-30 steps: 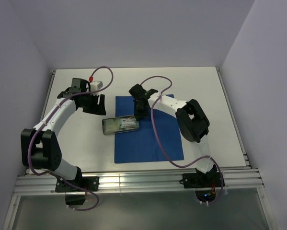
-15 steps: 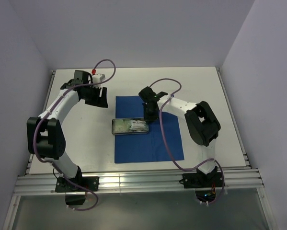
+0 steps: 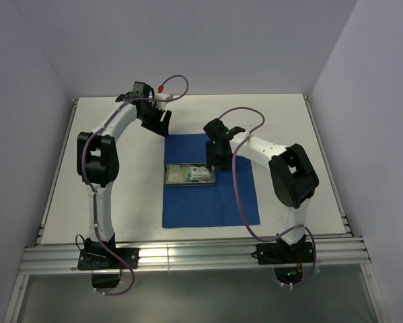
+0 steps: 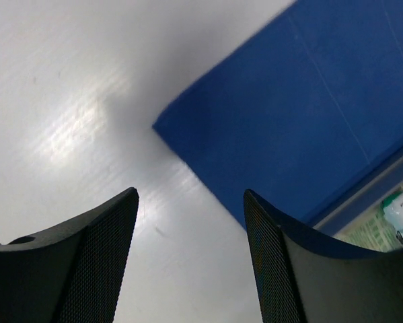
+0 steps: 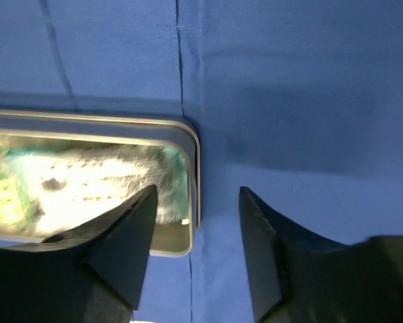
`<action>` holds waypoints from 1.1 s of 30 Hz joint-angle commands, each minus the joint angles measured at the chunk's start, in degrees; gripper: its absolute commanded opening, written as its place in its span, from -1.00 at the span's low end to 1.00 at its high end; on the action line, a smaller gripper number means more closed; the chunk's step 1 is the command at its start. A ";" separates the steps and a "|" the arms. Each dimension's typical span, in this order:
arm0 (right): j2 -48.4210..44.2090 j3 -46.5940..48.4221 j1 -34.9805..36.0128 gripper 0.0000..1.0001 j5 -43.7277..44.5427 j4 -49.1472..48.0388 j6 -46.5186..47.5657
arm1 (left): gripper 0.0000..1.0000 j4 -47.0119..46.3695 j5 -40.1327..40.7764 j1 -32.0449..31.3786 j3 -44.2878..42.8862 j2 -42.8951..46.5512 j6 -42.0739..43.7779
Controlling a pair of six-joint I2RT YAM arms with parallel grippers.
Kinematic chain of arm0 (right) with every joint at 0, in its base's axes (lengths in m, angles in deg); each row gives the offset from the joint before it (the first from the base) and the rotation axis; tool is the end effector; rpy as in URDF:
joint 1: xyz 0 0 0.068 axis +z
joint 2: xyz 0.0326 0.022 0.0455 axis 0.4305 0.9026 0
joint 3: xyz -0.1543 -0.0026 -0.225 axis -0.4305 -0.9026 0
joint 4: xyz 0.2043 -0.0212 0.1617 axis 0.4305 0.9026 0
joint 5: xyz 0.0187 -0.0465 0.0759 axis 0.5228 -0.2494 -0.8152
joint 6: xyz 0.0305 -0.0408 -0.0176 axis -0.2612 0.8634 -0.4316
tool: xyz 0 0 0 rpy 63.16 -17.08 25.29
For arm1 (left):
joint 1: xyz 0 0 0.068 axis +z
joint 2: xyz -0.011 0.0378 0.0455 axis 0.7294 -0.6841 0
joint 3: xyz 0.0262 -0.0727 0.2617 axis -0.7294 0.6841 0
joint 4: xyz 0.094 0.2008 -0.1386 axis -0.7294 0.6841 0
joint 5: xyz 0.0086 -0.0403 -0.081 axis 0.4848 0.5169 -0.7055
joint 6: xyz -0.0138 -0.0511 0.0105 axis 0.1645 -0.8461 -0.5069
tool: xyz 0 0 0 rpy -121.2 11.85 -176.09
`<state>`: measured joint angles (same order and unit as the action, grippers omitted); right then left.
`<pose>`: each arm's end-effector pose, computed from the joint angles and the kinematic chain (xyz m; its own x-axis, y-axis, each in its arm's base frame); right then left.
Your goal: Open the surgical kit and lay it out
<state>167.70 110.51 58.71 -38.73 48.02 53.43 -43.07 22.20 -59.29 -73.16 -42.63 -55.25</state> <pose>0.3236 0.2097 0.1849 -0.9460 -0.0186 -0.3236 -0.0639 0.9895 0.1298 0.4608 -0.1155 0.2236 -0.7450 0.3855 -0.5443 0.5656 0.7977 -0.2093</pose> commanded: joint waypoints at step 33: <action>-36.40 -35.81 -3.51 0.05 -6.43 4.84 -40.52 | -1.00 0.21 3.84 -0.57 -7.07 -9.58 -3.10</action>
<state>130.02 74.66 55.44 -45.37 51.04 18.57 -44.23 26.13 -61.76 -82.10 -55.44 -56.49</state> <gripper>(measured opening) 0.528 0.013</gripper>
